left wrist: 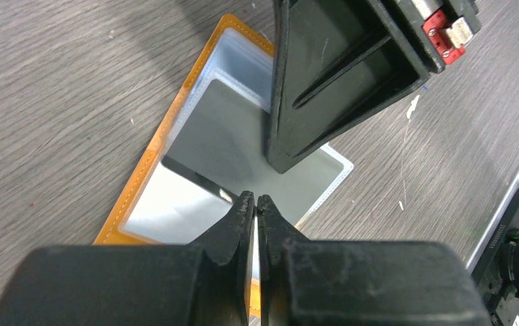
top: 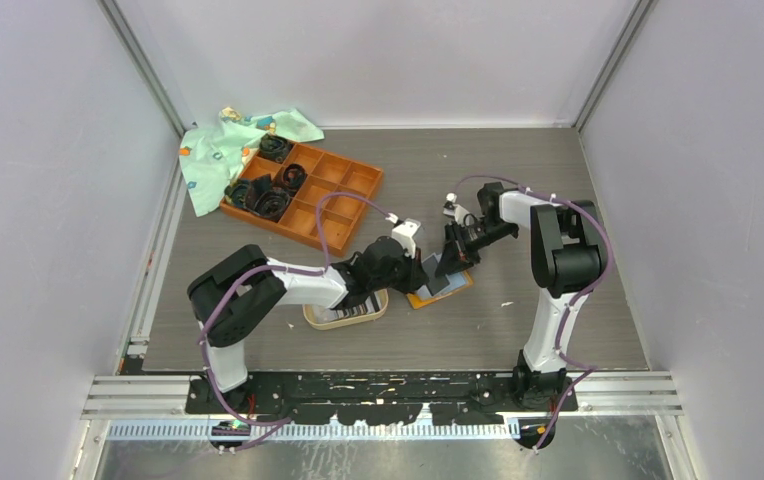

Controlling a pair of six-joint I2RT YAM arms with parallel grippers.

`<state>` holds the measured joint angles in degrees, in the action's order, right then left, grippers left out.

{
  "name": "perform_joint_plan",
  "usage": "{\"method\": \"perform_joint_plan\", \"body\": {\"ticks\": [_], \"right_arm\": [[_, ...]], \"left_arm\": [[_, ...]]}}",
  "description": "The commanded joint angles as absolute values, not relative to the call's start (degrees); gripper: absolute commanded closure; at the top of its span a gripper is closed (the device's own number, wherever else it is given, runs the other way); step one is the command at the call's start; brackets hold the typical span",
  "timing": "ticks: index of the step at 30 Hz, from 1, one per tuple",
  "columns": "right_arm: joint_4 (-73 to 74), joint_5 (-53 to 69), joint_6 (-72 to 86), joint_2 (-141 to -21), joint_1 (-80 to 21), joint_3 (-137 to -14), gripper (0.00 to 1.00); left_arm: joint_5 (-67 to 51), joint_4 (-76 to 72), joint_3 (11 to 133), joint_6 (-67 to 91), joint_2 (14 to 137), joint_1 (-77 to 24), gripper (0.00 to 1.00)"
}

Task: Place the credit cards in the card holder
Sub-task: Turn over the card slot in the card holder.

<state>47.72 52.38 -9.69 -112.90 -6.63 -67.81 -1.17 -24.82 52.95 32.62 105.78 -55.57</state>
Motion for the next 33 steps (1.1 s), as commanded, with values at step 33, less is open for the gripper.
{"method": "perform_joint_plan", "body": {"ticks": [33], "right_arm": [[46.3, 45.7, -10.2, -105.4, -7.4, -67.7, 0.75]], "left_arm": [[2.2, -19.2, 57.0, 33.8, 105.9, -55.9, 0.92]]}}
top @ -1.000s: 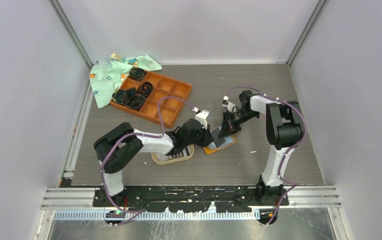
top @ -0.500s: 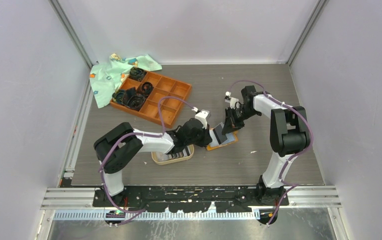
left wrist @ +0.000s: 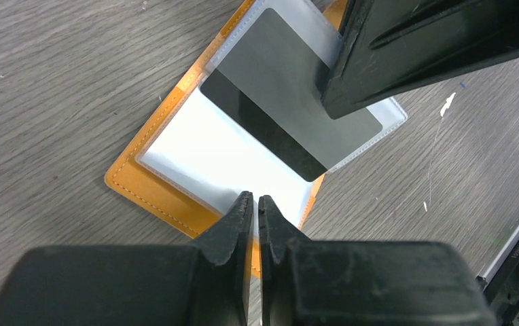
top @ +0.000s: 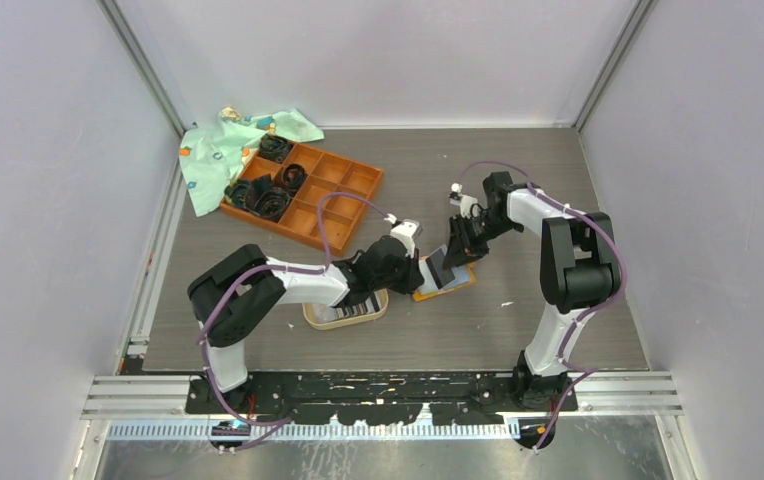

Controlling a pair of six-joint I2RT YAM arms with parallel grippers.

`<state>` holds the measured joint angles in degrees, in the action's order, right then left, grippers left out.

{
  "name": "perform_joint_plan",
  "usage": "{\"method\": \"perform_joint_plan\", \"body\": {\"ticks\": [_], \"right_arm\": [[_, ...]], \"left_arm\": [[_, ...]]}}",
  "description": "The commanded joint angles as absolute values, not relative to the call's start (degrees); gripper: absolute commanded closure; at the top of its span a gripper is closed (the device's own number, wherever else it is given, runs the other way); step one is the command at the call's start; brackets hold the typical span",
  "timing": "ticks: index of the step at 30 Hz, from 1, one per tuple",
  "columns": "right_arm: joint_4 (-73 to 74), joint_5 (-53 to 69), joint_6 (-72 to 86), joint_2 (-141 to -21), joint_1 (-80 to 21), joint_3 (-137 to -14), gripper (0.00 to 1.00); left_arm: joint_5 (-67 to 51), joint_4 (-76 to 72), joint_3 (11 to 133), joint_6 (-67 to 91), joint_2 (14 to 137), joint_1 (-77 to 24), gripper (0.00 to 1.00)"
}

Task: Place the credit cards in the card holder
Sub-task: Turn over the card slot in the card holder.

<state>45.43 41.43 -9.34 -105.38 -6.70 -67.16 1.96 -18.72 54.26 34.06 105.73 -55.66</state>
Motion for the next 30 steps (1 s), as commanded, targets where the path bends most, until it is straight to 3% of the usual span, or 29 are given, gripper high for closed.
{"method": "perform_joint_plan", "body": {"ticks": [1, 13, 20, 30], "right_arm": [[46.6, 46.2, -10.2, -105.8, -7.7, -67.8, 0.75], [45.5, 39.1, -10.4, -106.1, -14.0, -67.8, 0.71], [47.6, 45.4, -12.4, -105.5, -14.5, -68.5, 0.61], [50.9, 54.3, -14.7, -107.0, -14.1, -69.6, 0.60]], "left_arm": [[2.2, -18.9, 57.2, 33.8, 105.9, -55.9, 0.93], [2.2, -17.1, 58.6, 33.9, 106.9, -55.9, 0.99], [2.3, -17.5, 58.3, 33.9, 106.6, -55.9, 0.99], [3.2, -18.3, 56.9, 34.4, 105.5, -55.9, 0.98]]}}
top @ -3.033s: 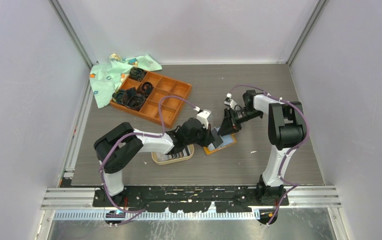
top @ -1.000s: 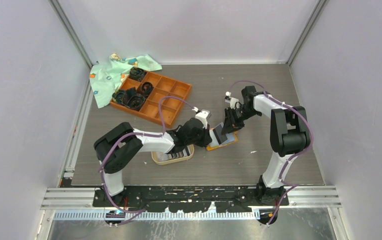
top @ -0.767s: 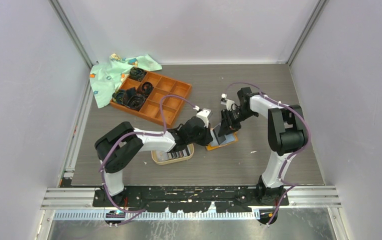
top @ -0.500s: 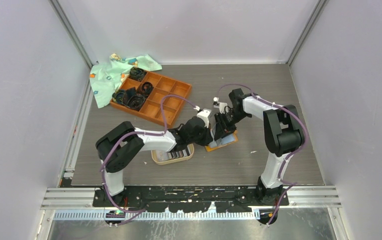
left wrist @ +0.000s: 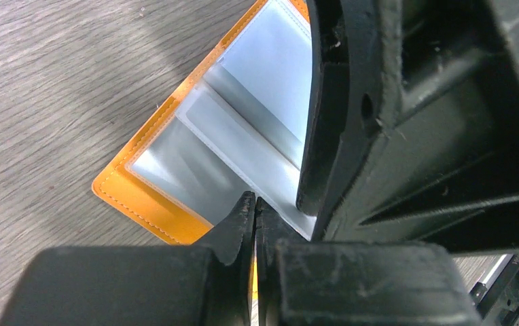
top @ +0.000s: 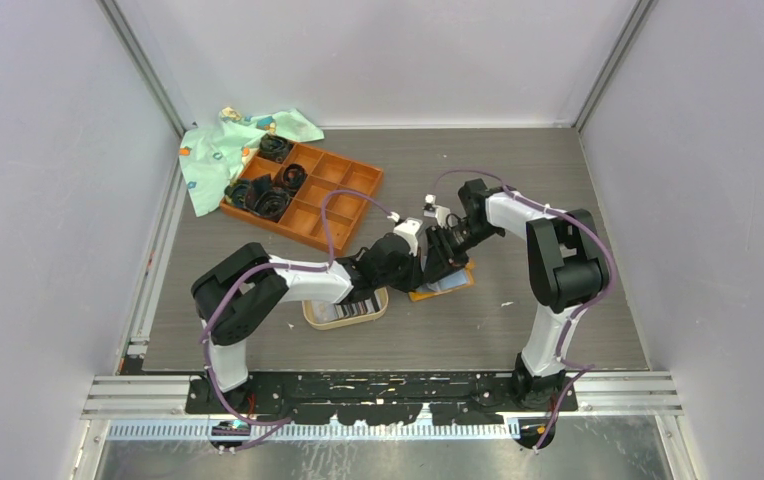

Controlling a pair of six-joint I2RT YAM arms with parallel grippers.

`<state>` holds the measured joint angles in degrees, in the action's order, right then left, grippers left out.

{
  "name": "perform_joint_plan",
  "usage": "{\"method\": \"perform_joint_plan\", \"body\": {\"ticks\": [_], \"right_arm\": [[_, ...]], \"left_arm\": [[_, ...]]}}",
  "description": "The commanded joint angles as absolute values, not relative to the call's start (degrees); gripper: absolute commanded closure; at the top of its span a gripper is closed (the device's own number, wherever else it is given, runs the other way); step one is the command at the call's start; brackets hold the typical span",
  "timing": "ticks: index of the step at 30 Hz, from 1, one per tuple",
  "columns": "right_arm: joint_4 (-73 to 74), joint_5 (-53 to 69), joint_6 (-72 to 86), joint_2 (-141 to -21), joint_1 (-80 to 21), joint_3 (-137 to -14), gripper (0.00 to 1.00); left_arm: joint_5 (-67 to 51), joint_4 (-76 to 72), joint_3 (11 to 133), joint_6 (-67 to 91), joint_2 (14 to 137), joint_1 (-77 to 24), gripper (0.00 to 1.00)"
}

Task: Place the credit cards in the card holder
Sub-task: Turn over the card slot in the card holder.

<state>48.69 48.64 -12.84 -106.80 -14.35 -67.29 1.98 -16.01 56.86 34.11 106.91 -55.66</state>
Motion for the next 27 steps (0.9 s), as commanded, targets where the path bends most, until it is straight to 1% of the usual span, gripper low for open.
{"method": "perform_joint_plan", "body": {"ticks": [1, 7, 11, 18, 22, 27], "right_arm": [[51.0, 54.7, -14.8, -107.1, -13.9, -69.7, 0.60], [50.2, 54.7, -13.7, -107.7, -12.8, -69.5, 0.60], [49.1, 54.4, -12.4, -107.8, -12.1, -69.2, 0.63], [48.3, 54.4, -11.6, -108.9, -11.5, -69.1, 0.65], [47.3, 52.2, -10.8, -109.4, -11.4, -68.9, 0.66], [44.5, 46.3, -9.1, -109.5, -11.6, -67.9, 0.73]], "left_arm": [[3.4, -18.2, 56.9, 34.5, 105.5, -55.9, 0.98], [3.7, -17.4, 56.2, 35.8, 104.7, -55.9, 0.98], [3.0, -16.9, 54.9, 37.4, 103.4, -55.8, 0.98], [0.3, -18.8, 50.1, 39.3, 98.7, -56.0, 0.97], [-1.2, -18.1, 48.2, 39.2, 94.9, -56.0, 0.97], [-3.0, -17.6, 45.9, 38.1, 90.5, -56.2, 0.96]]}}
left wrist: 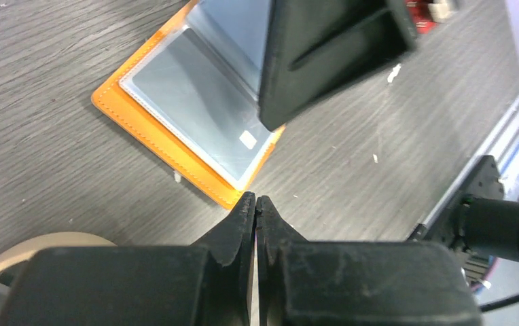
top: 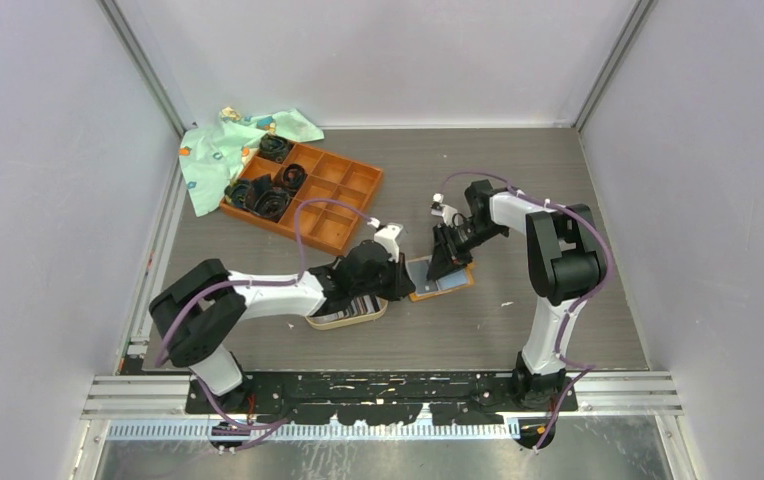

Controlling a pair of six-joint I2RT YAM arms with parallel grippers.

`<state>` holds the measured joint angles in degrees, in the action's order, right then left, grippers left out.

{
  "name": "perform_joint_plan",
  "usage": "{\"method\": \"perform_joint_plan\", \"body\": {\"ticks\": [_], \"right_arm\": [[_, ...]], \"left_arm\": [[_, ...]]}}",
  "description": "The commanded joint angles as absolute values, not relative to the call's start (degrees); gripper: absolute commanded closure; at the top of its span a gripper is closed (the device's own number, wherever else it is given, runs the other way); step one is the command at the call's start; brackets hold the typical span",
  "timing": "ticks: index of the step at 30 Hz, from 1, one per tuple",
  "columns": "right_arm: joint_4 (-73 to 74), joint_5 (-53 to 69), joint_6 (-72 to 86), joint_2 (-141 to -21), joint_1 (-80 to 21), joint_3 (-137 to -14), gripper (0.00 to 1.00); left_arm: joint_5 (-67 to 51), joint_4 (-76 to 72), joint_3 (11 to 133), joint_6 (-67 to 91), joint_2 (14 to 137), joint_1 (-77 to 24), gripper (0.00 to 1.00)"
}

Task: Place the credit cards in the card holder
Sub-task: Turn over the card slot in the card holder, then pick up the credit card from the storage box.

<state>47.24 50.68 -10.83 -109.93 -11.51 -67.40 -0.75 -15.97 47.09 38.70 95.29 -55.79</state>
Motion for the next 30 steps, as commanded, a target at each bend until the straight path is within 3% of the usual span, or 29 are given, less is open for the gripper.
{"method": "perform_joint_plan", "body": {"ticks": [1, 13, 18, 24, 26, 28, 30], "right_arm": [[44.2, 45.2, -8.9, -109.6, -11.7, -67.8, 0.74], [46.4, 38.6, -12.8, -108.3, -13.4, -69.5, 0.77], [47.6, 37.8, -17.0, -99.4, -13.4, -69.6, 0.77], [41.1, 36.4, -19.7, -85.1, -14.5, -65.7, 0.75], [37.1, 34.7, -20.8, -80.3, -16.2, -63.9, 0.67], [32.4, 34.6, -21.8, -76.6, -18.0, -62.4, 0.45], [29.3, 42.5, -22.4, -75.0, -18.2, -62.5, 0.22]], "left_arm": [[-3.1, -17.3, 45.5, 37.7, 89.7, -56.2, 0.95], [6.8, -7.3, 39.9, 30.3, 74.2, -55.9, 0.85], [12.5, -2.2, 37.0, 29.6, 68.1, -55.6, 0.74], [16.4, 2.3, 33.5, 30.7, 61.1, -55.3, 0.67], [17.7, 3.9, 32.7, 31.3, 58.2, -55.2, 0.64], [18.9, 6.0, 32.0, 31.5, 55.1, -55.2, 0.60], [20.6, 8.5, 31.3, 32.0, 51.7, -55.1, 0.54]]}}
